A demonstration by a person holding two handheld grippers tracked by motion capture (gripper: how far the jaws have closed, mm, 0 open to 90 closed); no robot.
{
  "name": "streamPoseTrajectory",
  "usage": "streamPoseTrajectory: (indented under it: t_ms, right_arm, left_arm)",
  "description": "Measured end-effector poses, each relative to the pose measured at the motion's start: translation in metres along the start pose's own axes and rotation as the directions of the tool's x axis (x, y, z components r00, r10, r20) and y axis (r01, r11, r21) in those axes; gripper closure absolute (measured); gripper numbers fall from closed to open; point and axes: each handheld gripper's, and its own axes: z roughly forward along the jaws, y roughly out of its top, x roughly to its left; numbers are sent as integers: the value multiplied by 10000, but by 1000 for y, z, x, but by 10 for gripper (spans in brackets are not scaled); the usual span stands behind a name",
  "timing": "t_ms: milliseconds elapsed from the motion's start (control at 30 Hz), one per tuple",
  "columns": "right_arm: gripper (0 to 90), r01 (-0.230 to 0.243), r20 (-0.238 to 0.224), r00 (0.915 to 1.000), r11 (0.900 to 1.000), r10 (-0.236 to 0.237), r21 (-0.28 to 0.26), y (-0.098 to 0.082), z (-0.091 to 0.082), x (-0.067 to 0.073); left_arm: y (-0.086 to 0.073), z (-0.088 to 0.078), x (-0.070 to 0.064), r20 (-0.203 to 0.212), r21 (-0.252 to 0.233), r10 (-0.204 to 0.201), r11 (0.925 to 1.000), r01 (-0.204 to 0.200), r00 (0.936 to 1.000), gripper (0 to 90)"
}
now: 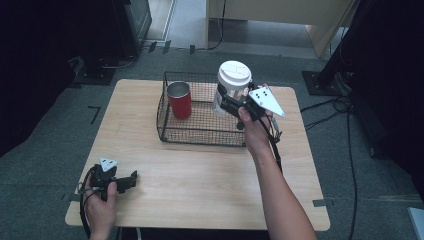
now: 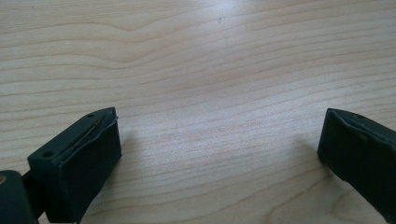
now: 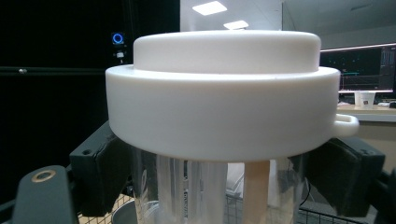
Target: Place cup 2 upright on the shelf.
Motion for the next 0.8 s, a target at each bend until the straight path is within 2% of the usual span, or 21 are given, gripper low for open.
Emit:
streamPoseTrajectory:
  t_ms: [400,800]
  right_arm:
    - [154,13,111,9999,9999,-15,169,-17,25,-5]
    - [154,-169,357,9992,9985,150,519,-42,44,-20]
  left_arm:
    - [0,0,0,4,12,4,10000,-4,10000,0]
    - [0,0,0,4,13,7,10000,-7,10000,0]
